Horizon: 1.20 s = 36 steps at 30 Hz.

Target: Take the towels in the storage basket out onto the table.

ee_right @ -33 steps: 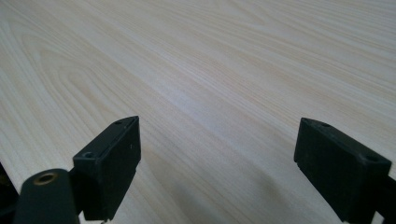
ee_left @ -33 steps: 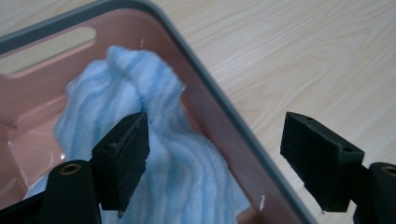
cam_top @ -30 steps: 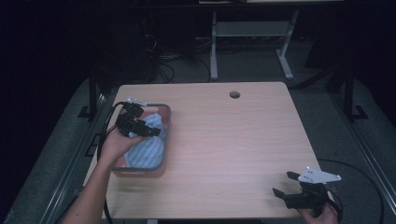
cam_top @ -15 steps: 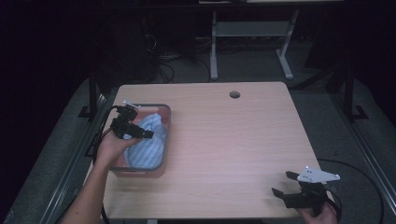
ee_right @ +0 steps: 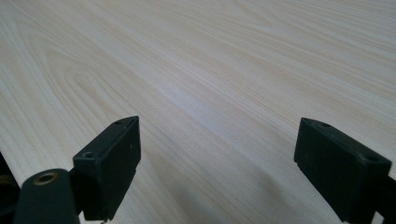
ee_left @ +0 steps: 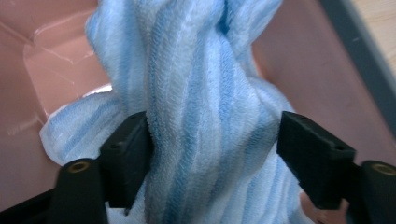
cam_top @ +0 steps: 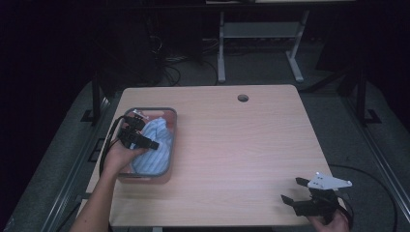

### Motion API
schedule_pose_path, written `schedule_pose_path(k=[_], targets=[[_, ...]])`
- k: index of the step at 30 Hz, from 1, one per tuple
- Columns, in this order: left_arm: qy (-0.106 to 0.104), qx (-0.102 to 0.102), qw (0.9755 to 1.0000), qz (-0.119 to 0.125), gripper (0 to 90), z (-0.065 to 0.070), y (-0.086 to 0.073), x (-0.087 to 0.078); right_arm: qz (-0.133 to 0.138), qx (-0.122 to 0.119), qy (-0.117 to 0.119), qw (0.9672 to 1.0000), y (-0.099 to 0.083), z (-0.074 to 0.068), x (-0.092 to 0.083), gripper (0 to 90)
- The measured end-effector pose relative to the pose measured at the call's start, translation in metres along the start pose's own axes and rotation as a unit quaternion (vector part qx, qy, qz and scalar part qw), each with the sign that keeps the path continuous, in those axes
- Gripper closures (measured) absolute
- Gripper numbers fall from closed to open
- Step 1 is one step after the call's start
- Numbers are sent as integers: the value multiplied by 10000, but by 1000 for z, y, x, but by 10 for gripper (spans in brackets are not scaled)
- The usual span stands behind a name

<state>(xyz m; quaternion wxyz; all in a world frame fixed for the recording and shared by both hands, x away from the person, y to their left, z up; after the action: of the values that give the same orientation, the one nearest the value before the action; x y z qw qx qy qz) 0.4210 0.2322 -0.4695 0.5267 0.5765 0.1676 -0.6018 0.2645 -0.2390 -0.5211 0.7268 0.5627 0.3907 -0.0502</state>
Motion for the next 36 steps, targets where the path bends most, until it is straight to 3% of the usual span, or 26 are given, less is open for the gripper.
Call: schedule_pose_path(k=[2,11,16,22,29,33,36], targets=[[197,-58,9997,-116,313,-4,0,4,-29,28,6,10000,-1,0,1,142],[261,-144,9988,-380,337,-7,-1,15,-43,1,31,10000,-2,-2,2,142],[340,-192,9968,-701,343,-10,-7,24,-37,0,19,10000,-2,-1,0,142],[392,-197,9960,-783,376,-12,-8,26,-31,3,29,10000,-2,-1,0,142],[521,-151,9939,-963,489,-15,-11,30,-9,-20,19,10000,-2,-1,-1,142],[415,-150,9943,-966,548,-14,-13,29,-2,-19,18,10000,-2,-1,-3,142],[276,-264,9953,-892,653,-14,-15,28,6,9,26,10000,-2,1,-3,142]])
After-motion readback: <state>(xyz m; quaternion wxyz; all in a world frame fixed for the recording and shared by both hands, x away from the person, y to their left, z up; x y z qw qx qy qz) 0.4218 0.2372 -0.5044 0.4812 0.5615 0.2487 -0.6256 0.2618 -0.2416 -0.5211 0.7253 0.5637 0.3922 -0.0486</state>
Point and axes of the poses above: each handheld gripper's, and its own axes: x roughly forward along the jaws, y roughly out of its top, z roughly to its right, the point moved 9 cm from there along x, roughly forward along the jaws, and after that the axes turned 13 degrees about -y, right-handed, at the moved point
